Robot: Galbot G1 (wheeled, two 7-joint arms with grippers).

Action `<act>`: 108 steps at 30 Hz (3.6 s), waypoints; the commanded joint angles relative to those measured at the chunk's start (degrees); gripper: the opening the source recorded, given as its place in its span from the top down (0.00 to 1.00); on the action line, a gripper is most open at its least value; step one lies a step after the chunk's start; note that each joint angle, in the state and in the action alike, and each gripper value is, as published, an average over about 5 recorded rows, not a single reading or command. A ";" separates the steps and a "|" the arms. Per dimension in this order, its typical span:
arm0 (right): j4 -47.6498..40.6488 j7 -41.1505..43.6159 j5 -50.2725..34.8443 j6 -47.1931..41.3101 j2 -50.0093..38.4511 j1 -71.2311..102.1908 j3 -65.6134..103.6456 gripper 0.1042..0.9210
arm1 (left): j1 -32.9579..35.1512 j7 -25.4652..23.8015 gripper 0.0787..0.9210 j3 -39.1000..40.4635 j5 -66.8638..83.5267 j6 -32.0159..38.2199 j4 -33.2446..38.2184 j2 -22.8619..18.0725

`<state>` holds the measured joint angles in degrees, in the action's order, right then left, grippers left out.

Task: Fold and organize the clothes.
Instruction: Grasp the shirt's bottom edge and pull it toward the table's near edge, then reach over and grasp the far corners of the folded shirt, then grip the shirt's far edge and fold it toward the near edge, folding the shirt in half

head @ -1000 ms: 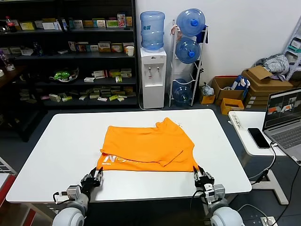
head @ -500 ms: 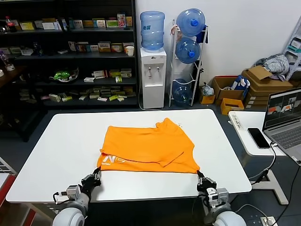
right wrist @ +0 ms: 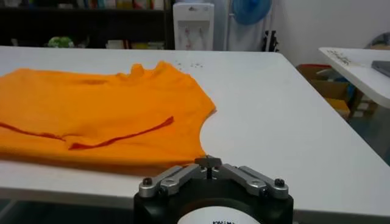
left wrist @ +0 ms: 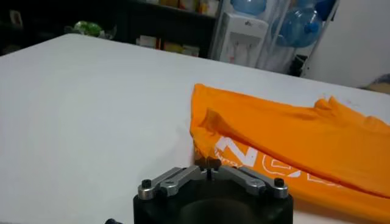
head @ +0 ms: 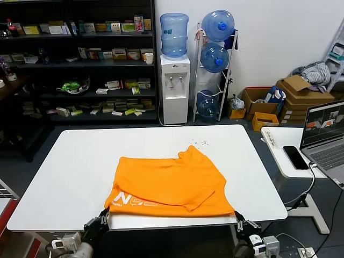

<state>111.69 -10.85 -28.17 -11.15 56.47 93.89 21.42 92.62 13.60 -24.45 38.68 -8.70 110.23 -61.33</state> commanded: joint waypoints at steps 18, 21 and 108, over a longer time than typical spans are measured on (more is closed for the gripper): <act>-55.10 6.47 -3.04 -4.46 23.25 -67.85 -18.49 0.27 | -53.62 -7.67 0.36 14.28 3.40 -0.37 -46.21 -2.18; -59.87 8.27 0.08 -3.66 25.75 -68.19 -18.38 0.18 | -53.70 -8.50 0.26 15.58 3.59 -1.57 -47.81 -2.16; -3.72 -5.62 -8.81 -7.09 0.32 -23.70 -14.10 0.97 | -15.32 0.12 0.98 5.26 -9.21 3.37 -4.49 1.19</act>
<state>98.39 -14.96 -36.53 -16.84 60.58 61.67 6.26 68.16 12.49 -15.23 32.21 -5.76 98.03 -60.22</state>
